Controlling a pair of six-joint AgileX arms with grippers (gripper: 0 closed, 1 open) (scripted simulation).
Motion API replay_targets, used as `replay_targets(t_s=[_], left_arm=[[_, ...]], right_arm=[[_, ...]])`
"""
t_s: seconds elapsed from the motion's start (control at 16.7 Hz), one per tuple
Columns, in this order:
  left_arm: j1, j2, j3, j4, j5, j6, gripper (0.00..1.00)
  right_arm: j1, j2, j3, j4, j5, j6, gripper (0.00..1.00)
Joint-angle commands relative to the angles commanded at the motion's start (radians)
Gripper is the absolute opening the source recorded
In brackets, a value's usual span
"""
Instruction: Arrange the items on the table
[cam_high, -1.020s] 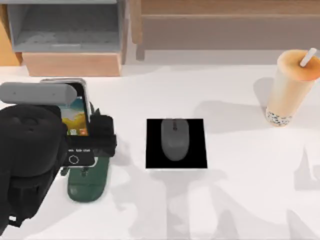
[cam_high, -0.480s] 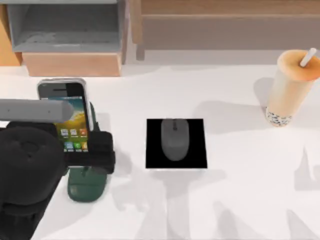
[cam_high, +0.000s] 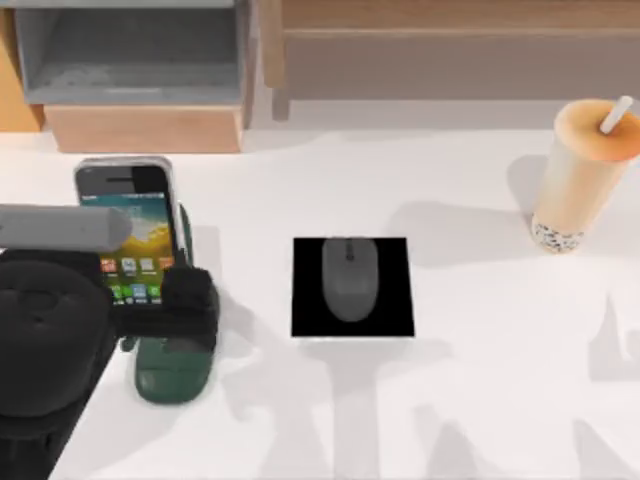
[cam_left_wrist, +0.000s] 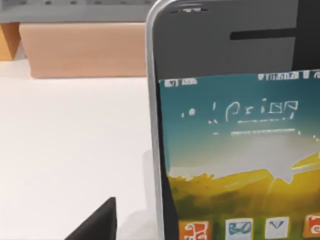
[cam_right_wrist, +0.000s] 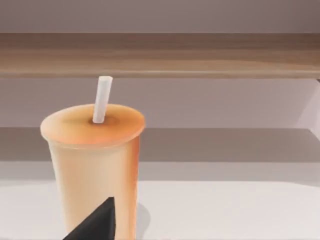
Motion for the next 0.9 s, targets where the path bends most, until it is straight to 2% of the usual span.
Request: replay_targets(t_s=[0.9], left_arm=[[0.459,-0.469,-0.241,0.109,0.364,0.207,1.0]], right_arm=[[0.0,0.0,0.0,0.0,0.0,0.0,1.0]])
